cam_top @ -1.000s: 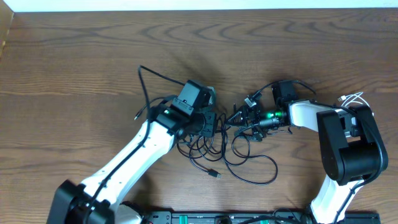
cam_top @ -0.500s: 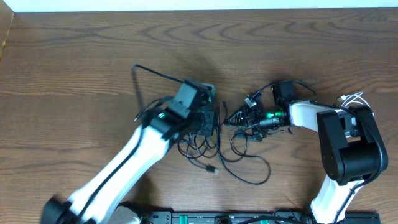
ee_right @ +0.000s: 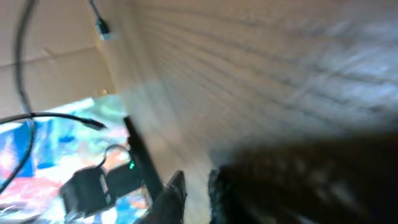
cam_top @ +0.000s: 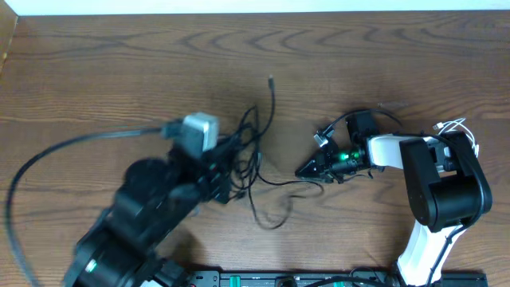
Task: Untangle cables
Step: 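Move the right gripper left and grasp black cables beside the left gripper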
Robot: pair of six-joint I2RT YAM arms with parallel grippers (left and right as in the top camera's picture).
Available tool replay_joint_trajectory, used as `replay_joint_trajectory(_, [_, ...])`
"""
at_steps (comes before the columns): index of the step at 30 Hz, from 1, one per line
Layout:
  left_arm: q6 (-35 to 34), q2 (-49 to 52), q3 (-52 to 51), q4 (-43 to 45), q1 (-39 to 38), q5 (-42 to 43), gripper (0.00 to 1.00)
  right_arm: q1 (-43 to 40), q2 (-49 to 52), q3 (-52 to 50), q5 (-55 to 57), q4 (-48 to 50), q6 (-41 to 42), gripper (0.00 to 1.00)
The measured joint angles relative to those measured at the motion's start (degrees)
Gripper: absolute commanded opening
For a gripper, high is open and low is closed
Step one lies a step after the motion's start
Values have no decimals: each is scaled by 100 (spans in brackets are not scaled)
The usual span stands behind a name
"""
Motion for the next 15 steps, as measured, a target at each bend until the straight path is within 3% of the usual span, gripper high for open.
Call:
replay_joint_trajectory(8, [24,-92,22,-1067,-2,-83,8,33,-1300,-378,597,-949,-345,33])
replay_joint_trajectory(13, [-94,116,22,-1176,-2,-83,8,376,-3307,-389,920,-1001,-479,38])
replay_joint_trajectory(15, [-197,181,22,-1176,-2,-83,7,564,-4015,-382,981,-962,-503,49])
